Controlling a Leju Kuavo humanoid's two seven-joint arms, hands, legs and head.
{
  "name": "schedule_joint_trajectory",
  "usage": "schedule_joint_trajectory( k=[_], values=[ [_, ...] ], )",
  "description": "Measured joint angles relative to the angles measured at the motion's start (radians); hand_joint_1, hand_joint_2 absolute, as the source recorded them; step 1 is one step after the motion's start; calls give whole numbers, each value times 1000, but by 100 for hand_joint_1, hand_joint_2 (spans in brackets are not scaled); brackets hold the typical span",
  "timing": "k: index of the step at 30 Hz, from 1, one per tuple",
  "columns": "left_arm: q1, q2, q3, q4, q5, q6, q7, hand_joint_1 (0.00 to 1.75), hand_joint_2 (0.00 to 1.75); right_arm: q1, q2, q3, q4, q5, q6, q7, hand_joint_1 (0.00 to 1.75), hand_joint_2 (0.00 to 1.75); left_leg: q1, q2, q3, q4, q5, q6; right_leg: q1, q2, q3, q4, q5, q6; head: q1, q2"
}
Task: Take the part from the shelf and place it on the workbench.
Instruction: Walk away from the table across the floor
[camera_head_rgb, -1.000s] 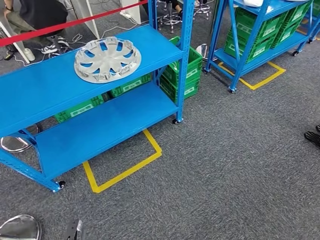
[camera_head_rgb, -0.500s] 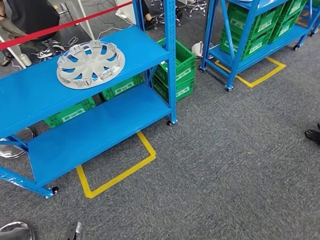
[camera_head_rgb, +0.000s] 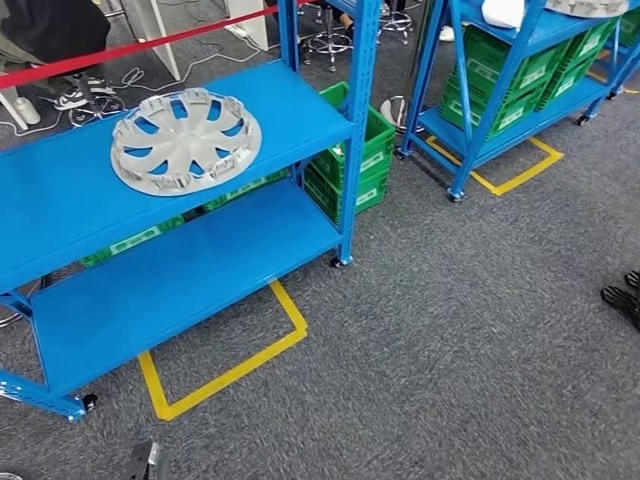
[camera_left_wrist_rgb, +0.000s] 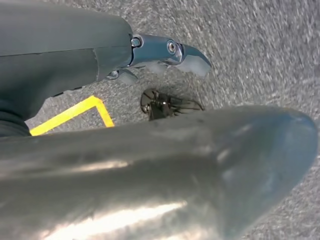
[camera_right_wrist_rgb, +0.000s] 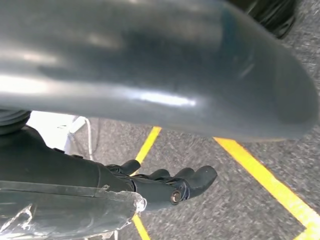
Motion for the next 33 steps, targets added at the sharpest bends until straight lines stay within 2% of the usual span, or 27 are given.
schedule_joint_trajectory(
  k=[1,2,3,4,5,6,7,8,11,13,15,16,17,18,19,20,21,22,23,25,26,28,29,30,31,32,33],
  values=[
    [1,-1,0,0,0,0,0,0,0,3,0,0,0,0,0,0,0,0,-2,-1,13,0,-12,2,3,0,-38,31,-14,-2,1,0],
    [3,-1,0,0,0,0,0,0,0,6,0,0,0,0,0,0,0,0,-3,-3,29,0,-24,4,6,0,-61,29,-15,-6,1,0],
    [4,-1,1,0,0,0,0,0,0,8,0,0,0,0,0,0,0,0,-5,-5,47,0,-37,4,10,0,-71,-4,6,-10,2,0],
    [5,-1,1,0,0,0,0,0,0,10,-1,0,0,1,0,0,0,0,-6,-6,66,0,-51,3,14,0,-70,-58,51,-15,2,0],
    [5,-2,1,0,0,0,0,0,0,12,-1,0,0,1,0,0,0,0,-7,-7,84,1,-66,1,17,0,-69,-113,115,-21,2,0],
    [5,-3,2,0,0,0,-1,0,0,12,-2,0,0,2,2,0,0,0,-8,-7,95,1,-78,-2,21,0,-63,-156,165,-27,2,0],
    [4,-3,2,0,1,-1,-3,0,0,12,-3,0,0,3,3,0,0,0,-9,-7,101,-1,-86,-7,24,1,-60,-182,205,-32,2,0],
    [4,-3,2,0,2,-2,-6,0,0,12,-3,0,0,3,5,-2,0,0,-10,-8,104,-2,-90,-12,26,1,-59,-191,221,-37,2,0],
    [0,-3,2,0,4,-10,-20,0,0,11,-3,1,0,6,14,-9,0,0,-12,-7,86,26,-76,-30,19,-6,-40,-214,215,-46,0,0],
    [-2,-2,2,0,5,-13,-25,0,0,9,-3,1,0,7,18,-12,0,0,-10,-4,31,109,-87,-42,13,-15,-20,-234,211,-51,-3,0],
    [-1,-2,2,0,4,-12,-25,0,0,8,-3,1,0,8,18,-13,0,0,-5,-3,-43,207,-133,-49,9,-26,-4,-243,202,-54,-4,0],
    [1,-1,2,0,4,-12,-25,0,0,8,-3,1,0,8,18,-13,0,0,-3,-2,-72,235,-144,-52,7,-32,5,-244,195,-53,-4,0],
    [2,-1,2,0,3,-11,-25,0,0,8,-3,1,0,8,17,-13,0,0,1,-1,-90,238,-134,-56,4,-38,14,-244,188,-52,-4,0],
    [4,-1,2,0,2,-9,-25,0,0,8,-3,1,0,9,16,-13,0,0,5,3,-93,212,-100,-62,0,-45,24,-244,181,-49,-4,0],
    [4,-1,2,0,2,-8,-24,0,0,8,-3,1,0,10,16,-13,0,0,9,12,-82,162,-51,-68,-4,-52,35,-244,174,-45,-4,0],
    [4,-2,2,0,1,-7,-24,0,0,8,-3,1,0,11,16,-13,0,0,13,35,-67,102,-1,-75,-6,-60,46,-244,168,-39,-5,0],
    [1,-3,2,0,1,-6,-23,0,0,8,-3,1,0,11,15,-13,0,0,13,59,-53,48,23,-78,-7,-68,54,-243,161,-31,-8,0],
    [-2,-4,2,0,1,-6,-23,0,0,8,-4,1,-1,12,15,-13,0,0,12,80,-45,12,37,-74,-5,-77,60,-243,154,-23,-10,0],
    [-5,-5,1,0,1,-5,-23,0,0,9,-4,1,-1,13,14,-13,0,0,11,90,-43,-4,38,-67,-2,-88,65,-244,147,-15,-11,0],
    [-5,-4,1,0,1,-4,-22,0,0,7,-4,1,-1,14,14,-12,0,0,10,71,-42,-7,39,-44,-1,-114,77,-249,133,-2,-9,0],
    [-2,-4,1,0,1,-4,-22,0,0,5,-4,2,-1,14,14,-12,0,0,11,57,-40,-8,41,-36,-2,-109,80,-244,122,3,-5,0],
    [-2,-4,0,0,1,-2,-22,0,0,2,-4,2,-1,15,13,-13,0,0,13,32,-37,-9,43,-22,-5,-66,57,-176,77,9,0,0],
    [-3,-4,0,0,1,-1,-22,0,0,3,-4,2,-1,16,12,-13,0,0,12,19,-37,-9,43,-16,-4,-38,27,-112,44,9,3,0],
    [-5,-4,0,0,1,0,-22,0,0,4,-4,2,-1,16,11,-13,0,0,10,6,-36,-9,42,-12,-2,-23,-9,-44,15,7,5,0],
    [-5,-4,0,0,1,1,-22,0,0,6,-4,2,-1,17,10,-12,0,0,8,-10,-35,-9,41,-9,0,-16,-40,10,-1,4,6,0],
    [-4,-4,1,0,1,2,-22,0,0,8,-4,2,-1,17,10,-12,0,0,5,-25,-33,-9,39,-7,3,-12,-58,30,4,0,6,0],
    [-2,-4,1,0,1,2,-22,0,0,8,-4,2,-1,17,9,-12,0,0,3,-40,-30,-9,38,-6,5,-9,-58,12,29,-5,6,0]
  ],
)
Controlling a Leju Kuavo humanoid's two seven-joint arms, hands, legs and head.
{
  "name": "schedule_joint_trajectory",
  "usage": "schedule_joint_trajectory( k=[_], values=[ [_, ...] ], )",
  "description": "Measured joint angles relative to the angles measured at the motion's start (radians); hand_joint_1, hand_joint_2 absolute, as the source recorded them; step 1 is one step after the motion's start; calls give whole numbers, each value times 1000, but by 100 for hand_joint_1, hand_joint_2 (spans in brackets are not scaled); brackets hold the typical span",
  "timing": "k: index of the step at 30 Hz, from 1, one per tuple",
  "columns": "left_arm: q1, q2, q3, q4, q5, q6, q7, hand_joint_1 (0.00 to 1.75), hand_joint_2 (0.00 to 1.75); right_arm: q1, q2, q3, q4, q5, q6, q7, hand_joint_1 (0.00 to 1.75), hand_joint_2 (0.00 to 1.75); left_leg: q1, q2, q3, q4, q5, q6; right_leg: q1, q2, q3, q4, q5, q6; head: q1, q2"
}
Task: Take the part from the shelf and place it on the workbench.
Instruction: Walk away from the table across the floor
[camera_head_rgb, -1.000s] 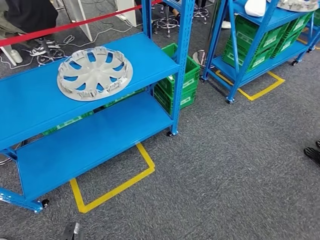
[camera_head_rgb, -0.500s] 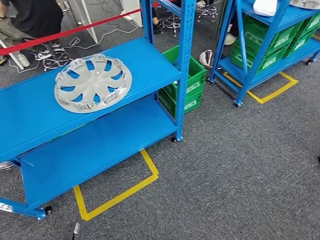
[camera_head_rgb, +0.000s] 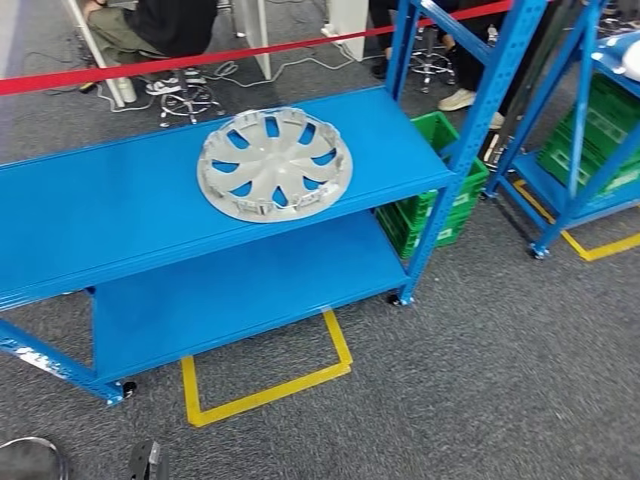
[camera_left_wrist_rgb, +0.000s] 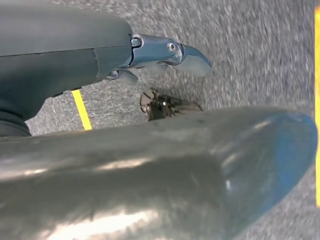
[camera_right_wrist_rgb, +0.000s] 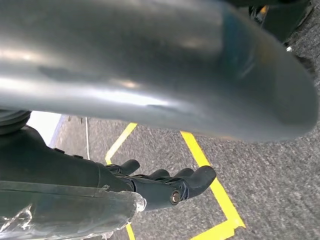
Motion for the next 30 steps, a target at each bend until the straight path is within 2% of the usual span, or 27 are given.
schedule_joint_trajectory(
  k=[1,3,4,5,7,8,10,11,12,13,14,15,16,17,18,19,20,21,22,23,24,25,27,28,29,30],
  values=[
    [1,0,0,0,0,0,0,0,0,0,0,0,0,0,0,0,0,0,-2,-16,4,0,-1,0,2,8,17,-52,39,-7,0,0],
    [1,-1,0,0,0,-1,1,0,0,-1,0,0,0,0,-1,0,0,0,-4,-42,8,2,-5,-2,4,47,67,-181,109,-19,0,0],
    [1,-1,0,0,0,-1,1,0,0,-1,0,0,0,1,-2,0,0,0,-5,-53,9,3,-6,-5,5,61,85,-223,127,-23,0,0],
    [1,-1,0,0,0,-1,2,0,0,-3,-1,0,0,1,-2,0,0,0,-4,-62,8,3,-6,-9,6,69,94,-242,132,-25,-1,0],
    [4,-1,0,-1,-1,-1,2,0,0,-6,0,0,0,1,-4,0,0,0,-2,-75,6,1,-5,-20,6,53,100,-248,134,-30,-1,0],
    [6,-1,0,-1,-1,-1,2,0,0,-7,0,0,-1,2,-4,0,0,0,-3,-66,4,3,-9,-26,5,45,103,-253,136,-35,-1,0],
    [5,-1,0,-3,-1,0,2,0,0,-6,2,0,-1,2,-4,-1,0,0,-6,-21,-19,51,-43,-39,-1,23,109,-264,140,-46,-8,0],
    [3,-1,0,-3,-1,0,2,0,0,-5,2,0,-2,2,-4,-1,0,0,-5,7,-46,104,-72,-45,-1,10,111,-267,140,-49,-11,0],
    [0,-2,0,-3,-1,0,2,0,0,-3,2,0,-2,2,-4,-1,0,0,-2,24,-79,168,-102,-51,-1,-4,112,-267,140,-52,-14,0],
    [-1,-2,0,-3,-1,0,2,0,0,-2,2,0,-2,2,-4,-1,0,0,1,33,-109,225,-122,-56,-2,-18,112,-267,139,-52,-14,0],
    [-1,-1,0,-3,-1,0,2,0,0,-1,2,0,-2,2,-4,-1,0,0,5,37,-127,256,-125,-60,-3,-32,113,-267,137,-51,-15,0],
    [1,-1,0,-3,-1,0,2,0,0,-1,2,0,-2,2,-4,-1,0,0,8,40,-126,252,-110,-63,-4,-44,114,-267,136,-50,-15,0],
    [2,-1,0,-3,-1,0,2,0,0,-1,2,0,-2,2,-4,-1,0,0,10,47,-105,211,-80,-65,-6,-56,116,-267,134,-47,-15,0],
    [3,-1,0,-3,-1,0,2,0,0,-2,2,0,-2,2,-4,-1,0,0,11,65,-71,149,-45,-67,-7,-68,120,-267,132,-43,-15,0],
    [1,-1,-1,-3,-1,0,2,0,0,-2,2,0,-2,2,-4,-1,0,0,11,94,-35,82,-20,-69,-5,-79,123,-266,128,-37,-16,0],
    [-2,-2,-1,-3,-1,0,2,0,0,-1,1,0,-2,2,-4,-1,0,0,10,115,-7,30,-5,-64,-3,-89,126,-265,124,-30,-17,0],
    [-5,-2,-1,-3,-1,0,2,0,44,-1,1,0,-3,2,-4,-1,0,0,8,130,9,0,-1,-57,1,-99,130,-266,120,-23,-16,0],
    [-6,-3,-1,-3,-1,-1,2,0,87,-2,1,0,-3,2,-5,-1,0,0,6,129,14,-11,-4,-48,3,-111,134,-268,118,-16,-14,0],
    [-5,-3,-1,-4,-1,-2,2,0,131,-3,1,0,-3,3,-5,-1,0,0,5,114,14,-12,-4,-37,2,-122,141,-271,116,-11,-12,0],
    [-2,-3,-1,-4,-2,-2,2,0,175,-5,1,0,-3,3,-5,-1,0,0,6,103,15,-13,-3,-30,0,-122,147,-271,113,-4,-10,0],
    [1,-4,-1,-6,-3,-2,2,0,175,-7,1,0,-3,2,-5,-1,0,0,8,92,15,-15,-2,-23,-2,-107,147,-261,103,2,-8,0],
    [1,-4,-1,-7,-6,-2,2,0,175,-7,2,0,-3,2,-5,-1,0,0,9,80,16,-17,1,-16,-4,-81,135,-230,81,7,-6,0],
    [0,-6,-2,-9,-15,-4,2,0,175,-4,2,0,-3,2,-5,0,0,0,10,55,14,-17,4,-7,-4,-24,81,-113,19,10,0,0],
    [0,-6,-3,-9,-20,-4,1,0,175,-1,2,0,-3,1,-5,1,0,0,9,40,12,-17,5,-4,-4,-10,47,-45,-8,10,2,0],
    [2,-6,-4,-9,-23,-5,1,0,175,1,2,0,-3,1,-5,2,0,0,8,25,12,-17,6,-3,-3,-4,23,-2,-17,8,3,0],
    [4,-7,-4,-10,-26,-5,1,0,175,2,2,0,-3,0,-6,2,0,0,8,8,12,-17,6,-3,-3,-1,13,7,-7,6,4,0]
  ],
)
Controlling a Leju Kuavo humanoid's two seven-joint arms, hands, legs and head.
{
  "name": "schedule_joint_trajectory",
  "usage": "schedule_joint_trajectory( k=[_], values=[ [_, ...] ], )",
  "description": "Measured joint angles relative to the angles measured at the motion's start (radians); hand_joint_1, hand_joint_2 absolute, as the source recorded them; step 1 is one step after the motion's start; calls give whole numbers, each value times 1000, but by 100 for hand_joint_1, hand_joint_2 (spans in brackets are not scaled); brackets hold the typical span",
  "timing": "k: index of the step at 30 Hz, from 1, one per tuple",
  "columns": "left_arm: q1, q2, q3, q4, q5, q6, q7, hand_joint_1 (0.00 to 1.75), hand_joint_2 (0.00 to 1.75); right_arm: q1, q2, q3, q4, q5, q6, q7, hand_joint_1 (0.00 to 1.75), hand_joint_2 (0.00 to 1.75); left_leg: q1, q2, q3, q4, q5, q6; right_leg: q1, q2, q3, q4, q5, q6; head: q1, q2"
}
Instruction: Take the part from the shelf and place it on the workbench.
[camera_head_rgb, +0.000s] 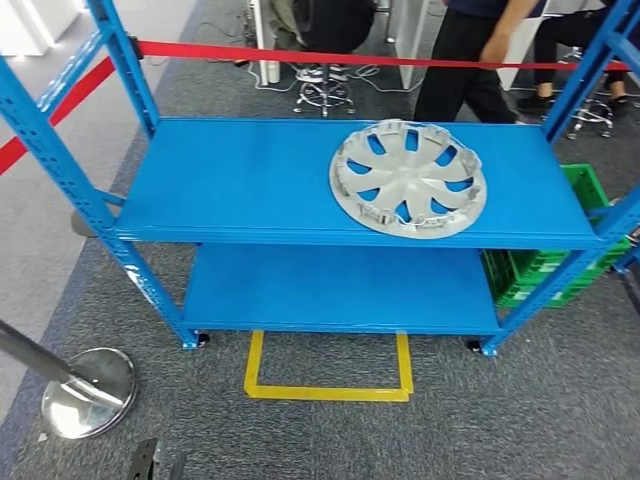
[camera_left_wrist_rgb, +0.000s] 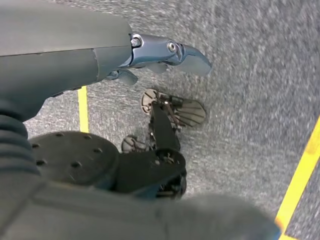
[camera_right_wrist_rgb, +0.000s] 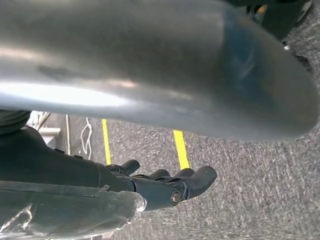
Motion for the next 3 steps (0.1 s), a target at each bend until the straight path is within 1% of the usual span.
schedule_joint_trajectory(
  k=[1,2,3],
  values=[
    [2,0,0,-1,-2,0,0,0,175,0,0,0,0,0,0,0,0,0,0,-16,1,0,0,0,0,4,11,-34,29,-3,0,0],
    [3,0,0,-1,-3,-1,0,0,175,0,0,0,0,0,0,0,0,0,-1,-31,2,0,1,-1,0,14,37,-96,68,-7,0,0],
    [3,0,-1,-2,-4,-1,0,0,175,-1,0,0,0,0,0,0,0,0,-1,-38,3,0,1,-2,-1,18,52,-133,90,-9,1,0]
  ],
)
